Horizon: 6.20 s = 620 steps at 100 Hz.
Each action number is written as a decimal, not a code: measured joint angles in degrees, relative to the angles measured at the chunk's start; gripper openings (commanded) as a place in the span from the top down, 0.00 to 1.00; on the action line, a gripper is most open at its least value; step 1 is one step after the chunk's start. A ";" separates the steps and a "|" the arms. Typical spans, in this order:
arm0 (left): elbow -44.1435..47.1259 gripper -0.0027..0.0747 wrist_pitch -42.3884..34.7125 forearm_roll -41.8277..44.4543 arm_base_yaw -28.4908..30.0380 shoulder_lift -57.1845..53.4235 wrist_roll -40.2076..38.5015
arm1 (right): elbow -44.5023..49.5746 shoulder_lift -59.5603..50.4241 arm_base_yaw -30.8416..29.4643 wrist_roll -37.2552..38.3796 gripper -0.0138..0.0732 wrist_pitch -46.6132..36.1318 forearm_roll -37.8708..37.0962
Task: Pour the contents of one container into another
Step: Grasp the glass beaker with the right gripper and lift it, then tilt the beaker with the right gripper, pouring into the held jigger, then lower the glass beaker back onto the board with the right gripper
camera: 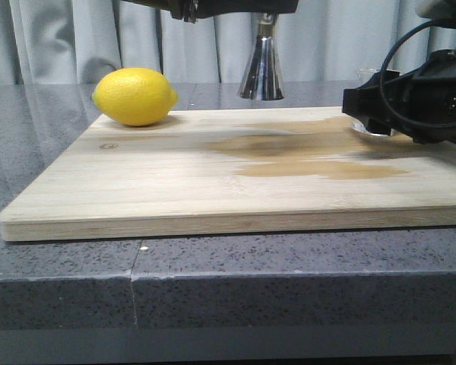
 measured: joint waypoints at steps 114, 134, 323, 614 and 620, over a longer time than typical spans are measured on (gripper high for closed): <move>0.00 0.68 0.00 0.00 -0.09 0.00 0.00 | -38.81 -27.45 10.82 -2.79 0.50 80.89 -14.24; 0.00 0.68 0.00 0.00 -0.09 0.00 0.00 | -44.96 -23.51 14.47 -10.44 0.50 88.12 -14.62; 0.00 0.68 0.00 0.00 -0.09 0.00 0.00 | -53.62 -15.14 18.65 -53.35 0.50 99.26 -14.94; 0.00 0.68 0.00 0.09 -0.09 0.00 0.00 | -24.85 -32.97 -6.39 -38.65 0.50 63.66 27.59; 0.00 0.68 0.00 0.09 -0.09 0.00 0.00 | -21.52 -32.86 -6.26 -38.65 0.50 58.85 31.45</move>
